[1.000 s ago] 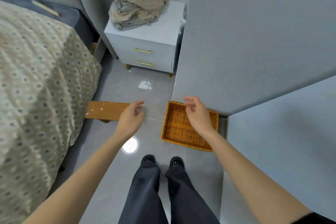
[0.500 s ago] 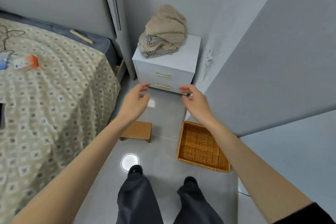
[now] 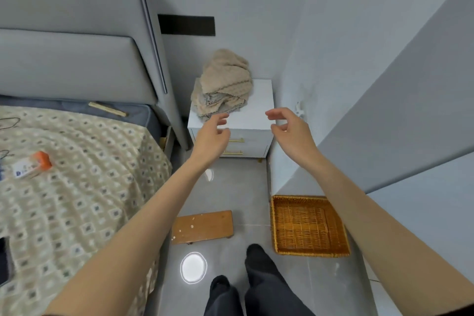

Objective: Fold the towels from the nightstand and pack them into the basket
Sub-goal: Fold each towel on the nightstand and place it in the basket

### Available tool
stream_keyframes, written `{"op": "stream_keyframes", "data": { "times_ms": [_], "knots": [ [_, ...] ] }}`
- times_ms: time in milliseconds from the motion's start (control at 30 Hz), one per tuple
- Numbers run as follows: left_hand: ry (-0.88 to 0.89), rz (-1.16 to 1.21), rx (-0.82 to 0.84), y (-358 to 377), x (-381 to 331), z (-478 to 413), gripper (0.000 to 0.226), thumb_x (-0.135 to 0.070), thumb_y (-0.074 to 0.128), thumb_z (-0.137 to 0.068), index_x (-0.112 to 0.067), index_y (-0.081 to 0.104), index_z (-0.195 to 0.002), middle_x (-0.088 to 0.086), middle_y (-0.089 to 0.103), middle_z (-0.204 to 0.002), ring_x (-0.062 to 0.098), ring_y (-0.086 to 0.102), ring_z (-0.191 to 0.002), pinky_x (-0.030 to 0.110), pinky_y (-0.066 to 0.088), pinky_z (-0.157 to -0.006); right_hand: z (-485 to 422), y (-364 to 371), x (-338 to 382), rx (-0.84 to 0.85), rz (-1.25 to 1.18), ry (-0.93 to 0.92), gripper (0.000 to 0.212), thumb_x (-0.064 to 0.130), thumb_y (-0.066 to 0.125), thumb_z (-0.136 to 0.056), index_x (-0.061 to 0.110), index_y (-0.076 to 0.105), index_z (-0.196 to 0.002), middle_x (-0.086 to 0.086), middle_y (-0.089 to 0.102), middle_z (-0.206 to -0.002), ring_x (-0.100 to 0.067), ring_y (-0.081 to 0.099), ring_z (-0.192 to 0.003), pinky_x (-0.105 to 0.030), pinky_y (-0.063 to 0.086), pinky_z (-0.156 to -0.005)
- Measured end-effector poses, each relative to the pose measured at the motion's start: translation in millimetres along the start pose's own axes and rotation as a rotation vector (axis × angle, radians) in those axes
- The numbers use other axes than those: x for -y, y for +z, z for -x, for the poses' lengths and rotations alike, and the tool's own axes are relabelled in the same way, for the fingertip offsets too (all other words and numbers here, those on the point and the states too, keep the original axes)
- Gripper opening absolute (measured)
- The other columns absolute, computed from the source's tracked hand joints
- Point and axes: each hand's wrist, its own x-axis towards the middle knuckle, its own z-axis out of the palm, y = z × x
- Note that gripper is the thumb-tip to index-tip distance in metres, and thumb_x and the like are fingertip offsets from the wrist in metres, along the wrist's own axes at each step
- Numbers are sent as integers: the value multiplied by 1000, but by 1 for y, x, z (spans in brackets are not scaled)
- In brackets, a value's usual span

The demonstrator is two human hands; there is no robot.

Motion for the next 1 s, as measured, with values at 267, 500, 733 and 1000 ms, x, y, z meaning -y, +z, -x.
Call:
{"op": "stream_keyframes", "data": {
  "times_ms": [267,500,733,1000],
  "knots": [
    [18,10,-26,6,-33,-74,44,-12,43,-96,-18,43,-140,1,50,-135,10,50,-104,22,38,-80,-78,-13,13,-2,21,-23,34,8,45,-93,22,56,-122,11,56,-118,-11,59,-85,-17,42,-70],
    [28,24,-131,9,-70,-131,45,-9,41,-97,-16,40,-141,2,47,-137,10,49,-106,14,42,-71,-148,-29,12,20,15,-31,33,5,45,-93,20,58,-119,9,58,-116,-3,54,-90,0,38,-66],
    [27,-28,-182,-1,-84,-164,45,-9,43,-95,-17,42,-139,3,49,-136,12,49,-105,28,42,-86,-196,-35,10,13,-24,-5,32,6,45,-93,18,57,-120,5,59,-122,-2,50,-97,0,37,-65],
    [41,-56,-202,-11,-83,-204,45,-8,43,-95,-17,42,-139,4,50,-136,10,48,-104,15,40,-70,-230,-25,6,-15,-64,15,34,6,45,-92,19,57,-121,5,58,-125,5,51,-90,-3,37,-67]
  ]
}}
